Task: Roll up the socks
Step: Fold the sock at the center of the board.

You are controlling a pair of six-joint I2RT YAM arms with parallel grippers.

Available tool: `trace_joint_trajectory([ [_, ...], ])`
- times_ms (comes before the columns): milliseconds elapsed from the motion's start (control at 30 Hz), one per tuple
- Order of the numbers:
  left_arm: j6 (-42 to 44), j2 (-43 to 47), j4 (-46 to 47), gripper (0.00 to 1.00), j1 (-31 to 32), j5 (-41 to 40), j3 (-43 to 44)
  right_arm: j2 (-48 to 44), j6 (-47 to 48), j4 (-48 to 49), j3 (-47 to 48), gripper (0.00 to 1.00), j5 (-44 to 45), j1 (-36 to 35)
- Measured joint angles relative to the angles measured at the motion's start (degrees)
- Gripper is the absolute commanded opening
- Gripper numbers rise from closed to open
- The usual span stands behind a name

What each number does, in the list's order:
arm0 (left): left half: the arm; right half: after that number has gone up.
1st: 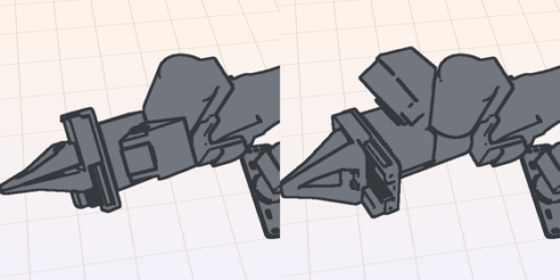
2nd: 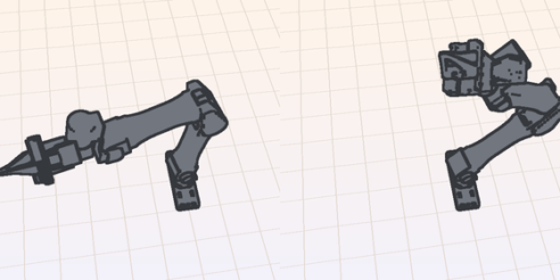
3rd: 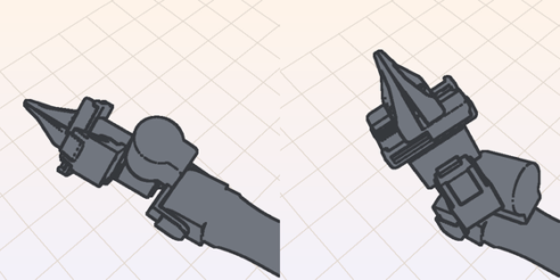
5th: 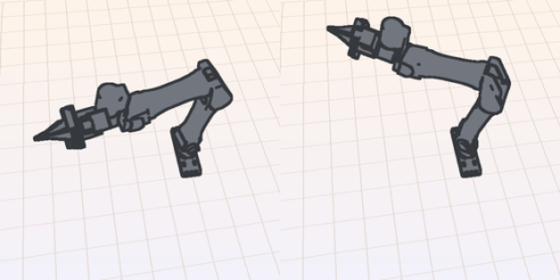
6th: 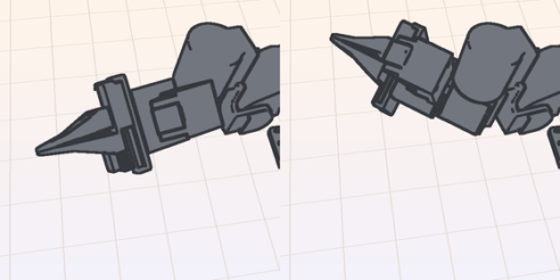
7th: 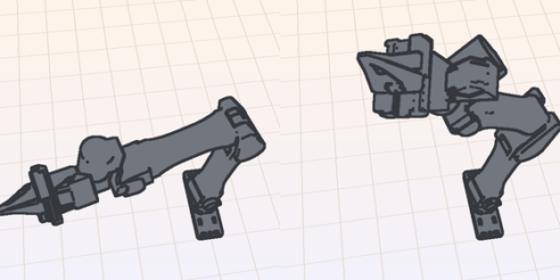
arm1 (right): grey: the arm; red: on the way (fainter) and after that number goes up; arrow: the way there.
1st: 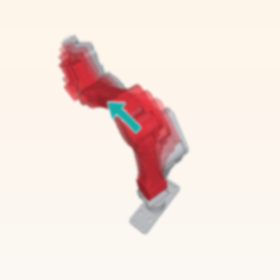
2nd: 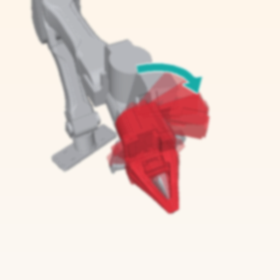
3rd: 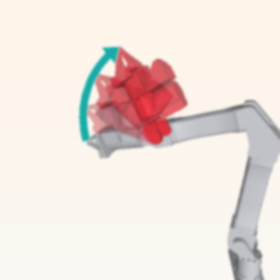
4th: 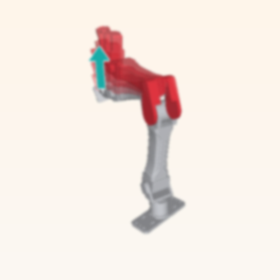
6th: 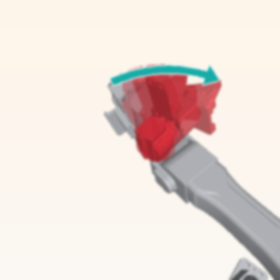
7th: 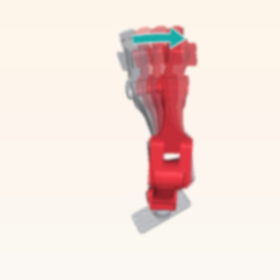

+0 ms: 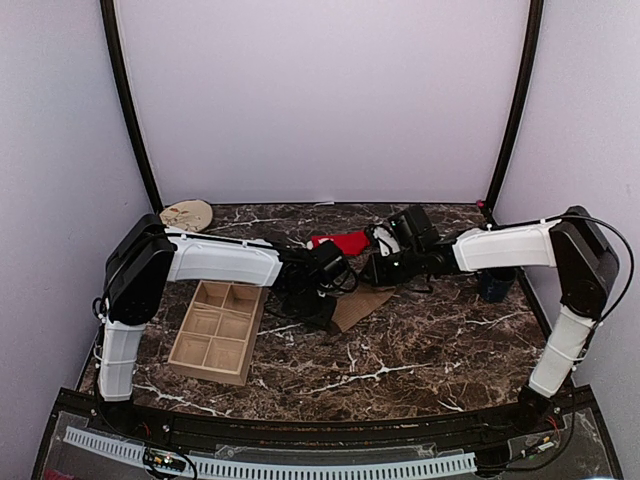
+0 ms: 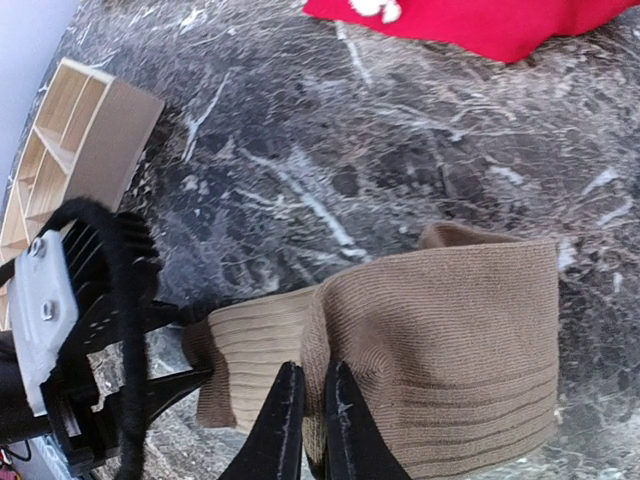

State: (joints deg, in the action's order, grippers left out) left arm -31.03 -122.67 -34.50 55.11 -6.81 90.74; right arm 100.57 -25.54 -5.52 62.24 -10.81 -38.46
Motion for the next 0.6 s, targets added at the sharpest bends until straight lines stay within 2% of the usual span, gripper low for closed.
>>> trace_joint_trajectory([
  [600,-4.83,1.14,2.75,0.49,-0.92,1.77,-2.40,0.00,-4.00,3.72,-3.65,0.08,-0.15,-5.77],
])
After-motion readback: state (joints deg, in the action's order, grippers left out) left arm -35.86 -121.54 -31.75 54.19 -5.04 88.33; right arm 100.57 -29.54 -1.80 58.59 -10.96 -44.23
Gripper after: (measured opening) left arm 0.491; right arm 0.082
